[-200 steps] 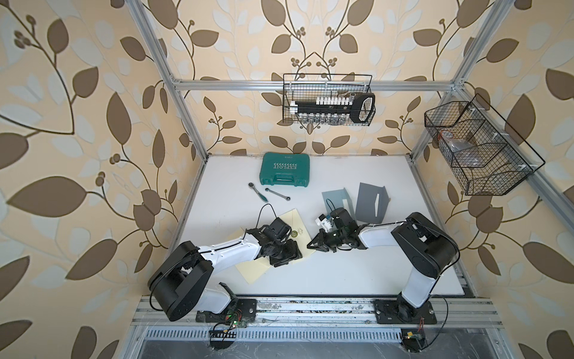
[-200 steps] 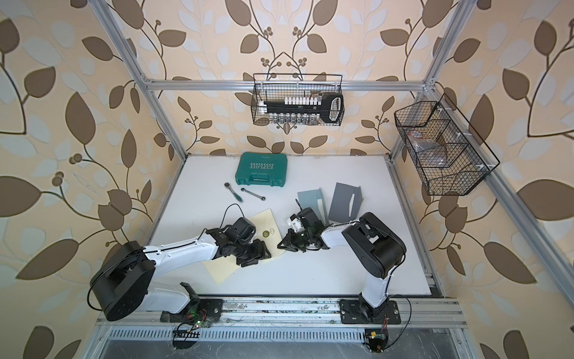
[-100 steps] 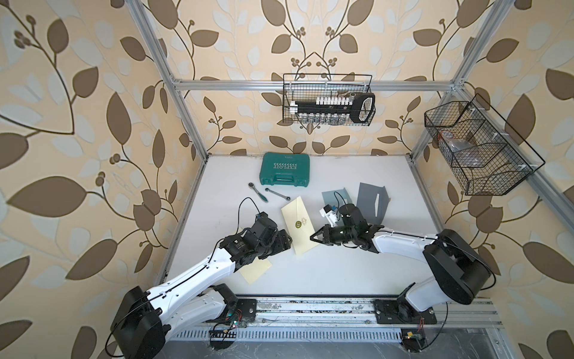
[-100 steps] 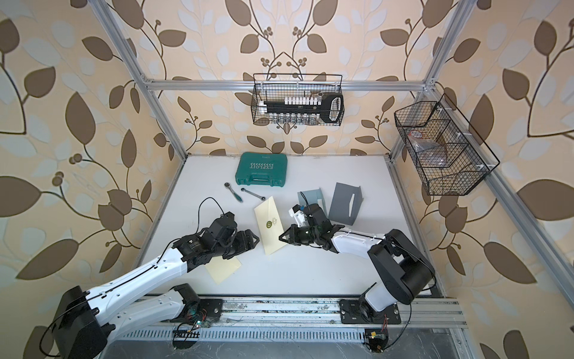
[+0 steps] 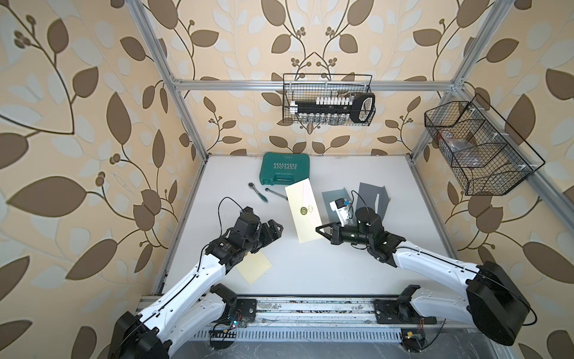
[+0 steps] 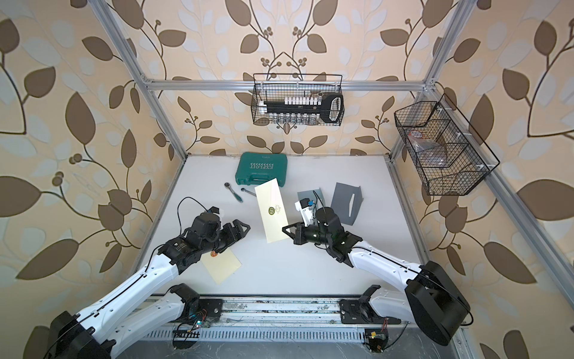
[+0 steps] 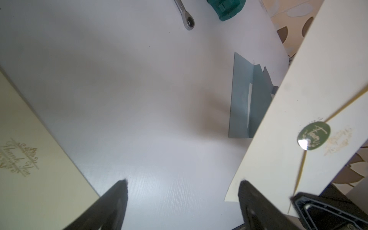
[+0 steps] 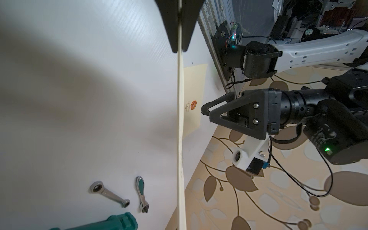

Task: Open the envelope
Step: Pick up the envelope from the center of the board.

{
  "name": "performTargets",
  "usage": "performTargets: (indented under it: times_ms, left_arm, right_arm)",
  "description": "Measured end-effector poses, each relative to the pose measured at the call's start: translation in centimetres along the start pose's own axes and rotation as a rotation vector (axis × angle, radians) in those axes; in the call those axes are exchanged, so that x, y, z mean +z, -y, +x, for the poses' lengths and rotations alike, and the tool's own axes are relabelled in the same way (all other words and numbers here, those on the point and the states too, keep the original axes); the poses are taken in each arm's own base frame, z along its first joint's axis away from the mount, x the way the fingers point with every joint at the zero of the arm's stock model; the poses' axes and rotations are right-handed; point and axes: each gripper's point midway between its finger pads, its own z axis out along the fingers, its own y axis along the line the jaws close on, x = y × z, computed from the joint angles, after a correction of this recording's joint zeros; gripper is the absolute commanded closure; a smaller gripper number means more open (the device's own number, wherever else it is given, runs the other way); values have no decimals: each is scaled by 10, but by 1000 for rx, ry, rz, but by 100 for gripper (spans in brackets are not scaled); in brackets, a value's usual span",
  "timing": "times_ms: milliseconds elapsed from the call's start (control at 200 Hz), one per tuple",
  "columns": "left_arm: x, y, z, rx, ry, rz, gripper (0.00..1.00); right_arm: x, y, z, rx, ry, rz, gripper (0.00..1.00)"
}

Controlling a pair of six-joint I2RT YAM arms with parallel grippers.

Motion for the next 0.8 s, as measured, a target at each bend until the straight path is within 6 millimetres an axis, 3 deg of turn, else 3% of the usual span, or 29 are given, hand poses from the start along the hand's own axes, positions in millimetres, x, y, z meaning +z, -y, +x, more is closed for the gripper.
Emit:
performTargets:
  times_ms: [435,590,800]
  left_arm:
    - [-8,63,-38,9,-19,187,7]
    - [-9,73,-52,-4,-2,225,6]
    - [-6,89,-56,-6,-31,287,1]
  right_arm:
    - [-12,-5,2,-6,-26,23,100]
    - [-20,-16,-1,-3,-34,6,100]
    - [-33,-24,0,6,-30,1,100]
